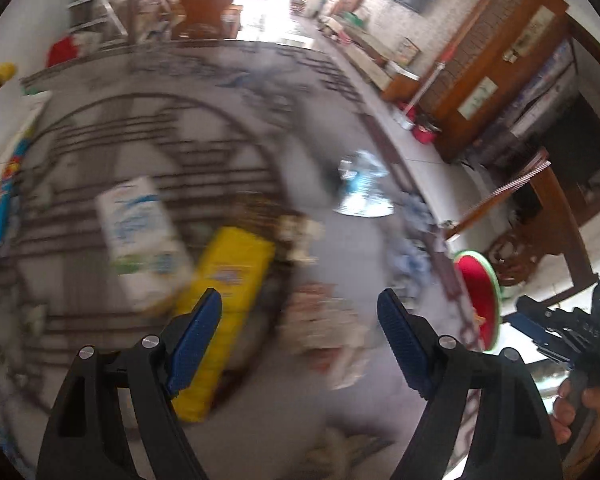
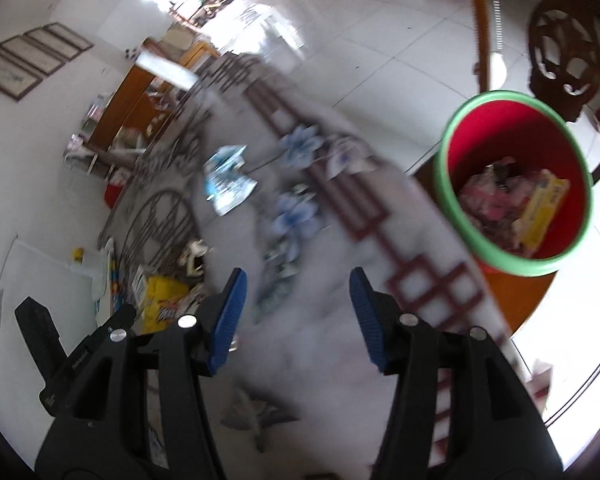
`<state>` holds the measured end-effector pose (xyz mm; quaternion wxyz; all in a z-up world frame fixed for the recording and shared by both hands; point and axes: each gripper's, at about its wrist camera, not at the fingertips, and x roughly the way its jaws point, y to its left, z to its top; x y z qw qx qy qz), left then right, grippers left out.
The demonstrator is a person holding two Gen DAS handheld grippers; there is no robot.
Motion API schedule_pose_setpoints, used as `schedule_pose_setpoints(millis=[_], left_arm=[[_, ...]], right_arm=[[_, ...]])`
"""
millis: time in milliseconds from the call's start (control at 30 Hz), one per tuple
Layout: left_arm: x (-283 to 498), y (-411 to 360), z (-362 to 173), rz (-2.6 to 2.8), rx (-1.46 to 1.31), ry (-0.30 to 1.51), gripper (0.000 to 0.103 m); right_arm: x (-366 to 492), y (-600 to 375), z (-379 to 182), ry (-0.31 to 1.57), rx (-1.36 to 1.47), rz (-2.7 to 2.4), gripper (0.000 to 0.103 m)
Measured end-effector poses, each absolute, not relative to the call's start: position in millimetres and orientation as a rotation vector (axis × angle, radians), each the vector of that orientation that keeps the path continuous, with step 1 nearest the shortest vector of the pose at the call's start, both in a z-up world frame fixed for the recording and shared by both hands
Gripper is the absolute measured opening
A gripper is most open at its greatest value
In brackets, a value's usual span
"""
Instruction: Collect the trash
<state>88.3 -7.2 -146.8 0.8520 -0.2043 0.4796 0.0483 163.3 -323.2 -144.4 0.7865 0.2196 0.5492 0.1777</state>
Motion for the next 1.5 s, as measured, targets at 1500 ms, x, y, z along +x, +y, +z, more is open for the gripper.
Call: schedule_pose_setpoints(millis=[1500], left_arm=[[57,41,-200,0.004,-0.45,1.169,0.037]], right_arm=[[148,-161,-161,1.285,0.137,0.521,0.056]])
